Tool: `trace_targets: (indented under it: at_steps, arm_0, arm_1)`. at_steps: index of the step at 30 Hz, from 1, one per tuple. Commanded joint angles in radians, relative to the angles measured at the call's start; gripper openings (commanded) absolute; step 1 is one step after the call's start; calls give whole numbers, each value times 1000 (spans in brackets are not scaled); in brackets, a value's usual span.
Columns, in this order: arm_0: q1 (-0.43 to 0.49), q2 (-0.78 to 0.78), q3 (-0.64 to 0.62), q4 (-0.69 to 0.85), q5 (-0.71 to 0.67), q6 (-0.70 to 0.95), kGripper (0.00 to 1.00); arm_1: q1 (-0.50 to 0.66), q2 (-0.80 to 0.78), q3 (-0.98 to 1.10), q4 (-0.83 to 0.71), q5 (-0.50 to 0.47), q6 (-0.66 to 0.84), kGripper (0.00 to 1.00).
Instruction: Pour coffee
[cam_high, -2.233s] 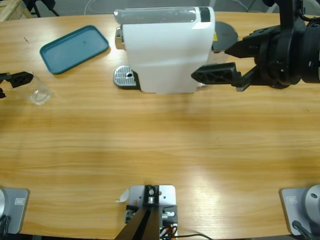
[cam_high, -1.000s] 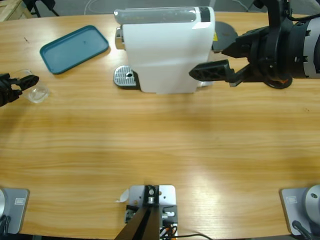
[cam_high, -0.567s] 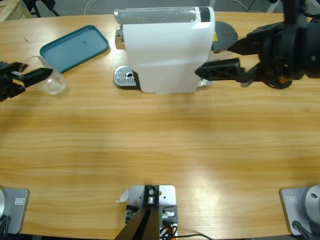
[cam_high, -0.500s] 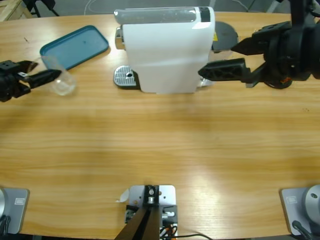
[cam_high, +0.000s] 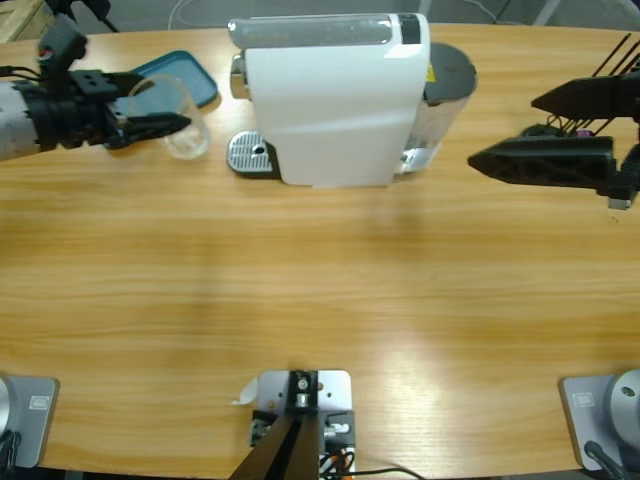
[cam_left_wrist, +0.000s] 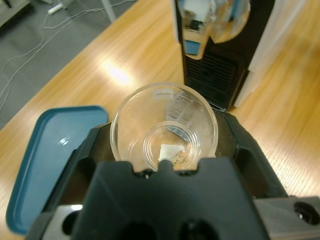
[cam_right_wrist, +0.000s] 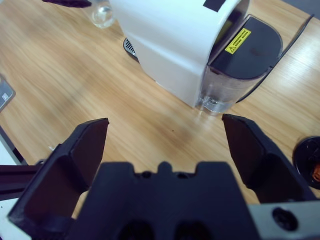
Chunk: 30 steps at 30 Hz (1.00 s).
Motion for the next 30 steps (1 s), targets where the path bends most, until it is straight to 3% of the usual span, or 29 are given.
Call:
trace_targets:
  at_steps: [1,9,30]
  arm_0:
    - [-5,149,-29,-33,-61,80,0]
    - [-23,340,-43,-291,-116,53,0]
    - [-61,329,-1,-345,-116,33,0]
  arm_1:
    - [-8,-47,16,65,-3,-9,1000]
    - [-8,-75,-11,147,-5,-9,1000]
    - [-8,-24,-20,134,-2,3,1000]
